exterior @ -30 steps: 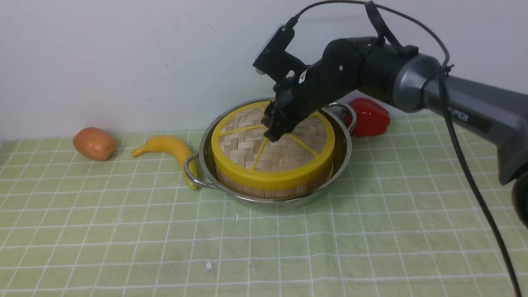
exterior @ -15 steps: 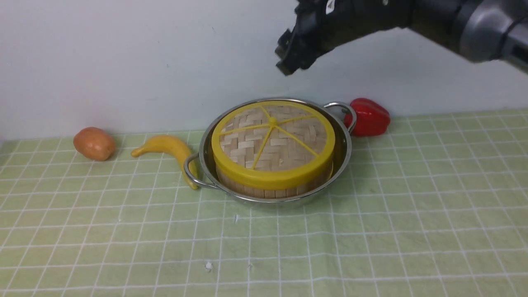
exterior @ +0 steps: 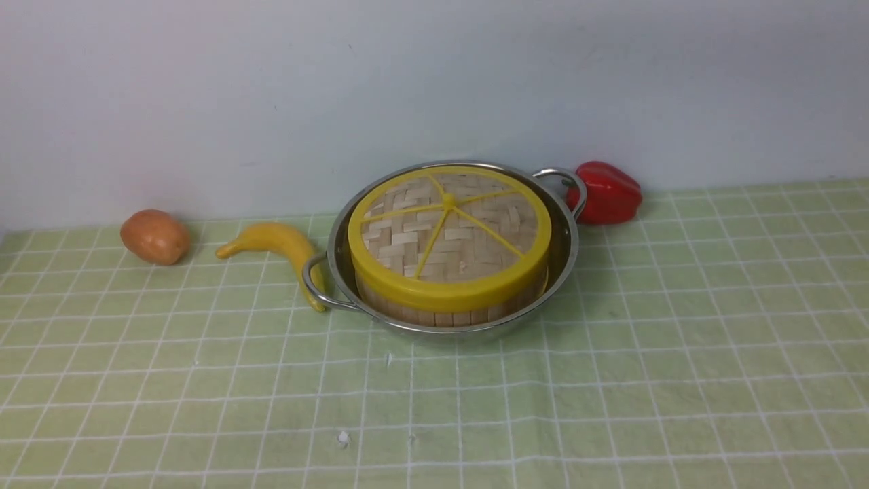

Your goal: Place the steamer in the pot on the green tablecloth, and put the lid on the steamer.

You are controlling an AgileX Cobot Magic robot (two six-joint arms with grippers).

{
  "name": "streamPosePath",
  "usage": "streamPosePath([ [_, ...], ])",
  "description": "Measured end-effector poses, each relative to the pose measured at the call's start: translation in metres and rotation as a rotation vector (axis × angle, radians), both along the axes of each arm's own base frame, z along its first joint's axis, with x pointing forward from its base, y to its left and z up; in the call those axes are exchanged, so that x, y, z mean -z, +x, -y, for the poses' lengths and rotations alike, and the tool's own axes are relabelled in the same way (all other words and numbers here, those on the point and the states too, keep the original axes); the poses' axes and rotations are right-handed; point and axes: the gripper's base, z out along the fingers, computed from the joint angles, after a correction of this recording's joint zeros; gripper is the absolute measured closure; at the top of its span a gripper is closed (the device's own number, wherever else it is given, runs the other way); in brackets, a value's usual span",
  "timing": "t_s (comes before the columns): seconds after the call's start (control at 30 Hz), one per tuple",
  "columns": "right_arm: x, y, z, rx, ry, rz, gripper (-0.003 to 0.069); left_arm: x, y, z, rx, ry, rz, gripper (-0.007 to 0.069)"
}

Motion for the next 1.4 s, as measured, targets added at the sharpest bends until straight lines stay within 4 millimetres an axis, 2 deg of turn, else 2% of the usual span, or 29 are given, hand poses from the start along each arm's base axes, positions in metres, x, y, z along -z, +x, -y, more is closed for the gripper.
streamPosePath([
  [0.37,-0.001,0.0,-0.001,-0.009,0.064,-0.03,0.0658,0.0,0.0,0.0,0.0,0.0,0.0,0.0382],
  [0.47,-0.004,-0.01,0.005,-0.01,0.053,-0.042,0.0655,0.0,0.0,0.0,0.0,0.0,0.0,0.0382],
  [0.5,-0.001,-0.023,0.013,-0.008,0.022,-0.068,0.0652,0.0,0.0,0.0,0.0,0.0,0.0,0.0382],
  [0.53,-0.005,-0.028,0.015,-0.008,0.021,-0.063,0.065,0.0,0.0,0.0,0.0,0.0,0.0,0.0382],
  [0.67,0.001,-0.088,0.055,0.034,-0.044,-0.069,0.0629,0.0,0.0,0.0,0.0,0.0,0.0,0.0382],
  [0.7,0.01,-0.103,0.067,0.052,-0.059,-0.077,0.0623,0.0,0.0,0.0,0.0,0.0,0.0,0.0382],
  [0.73,0.007,-0.109,0.072,0.058,-0.053,-0.063,0.0622,0.0,0.0,0.0,0.0,0.0,0.0,0.0382],
  [0.8,0.032,-0.143,0.101,0.122,-0.054,-0.071,0.0607,0.0,0.0,0.0,0.0,0.0,0.0,0.0382],
  [0.87,0.051,-0.164,0.12,0.174,-0.036,-0.072,0.0597,0.0,0.0,0.0,0.0,0.0,0.0,0.0382],
  [0.97,0.089,-0.211,0.161,0.322,0.06,-0.023,0.0578,0.0,0.0,0.0,0.0,0.0,0.0,0.0382],
  [1.0,0.096,-0.214,0.163,0.332,0.061,-0.035,0.0577,0.0,0.0,0.0,0.0,0.0,0.0,0.0382],
  [1.07,0.114,-0.236,0.178,0.392,0.102,0.027,0.0568,0.0,0.0,0.0,0.0,0.0,0.0,0.0382],
  [1.1,0.133,-0.254,0.187,0.431,0.12,0.088,0.0561,0.0,0.0,0.0,0.0,0.0,0.0,0.0382],
  [1.17,0.156,-0.272,0.195,0.462,0.127,0.163,0.0554,0.0,0.0,0.0,0.0,0.0,0.0,0.0382],
  [1.2,0.166,-0.276,0.197,0.469,0.125,0.172,0.0551,0.0,0.0,0.0,0.0,0.0,0.0,0.0382],
  [1.23,0.167,-0.279,0.198,0.473,0.131,0.193,0.055,0.0,0.0,0.0,0.0,0.0,0.0,0.0382],
  [1.3,0.193,-0.293,0.202,0.49,0.137,0.239,0.0542,0.0,0.0,0.0,0.0,0.0,0.0,0.0382],
  [1.4,0.215,-0.301,0.204,0.498,0.133,0.243,0.0536,0.0,0.0,0.0,0.0,0.0,0.0,0.0382],
])
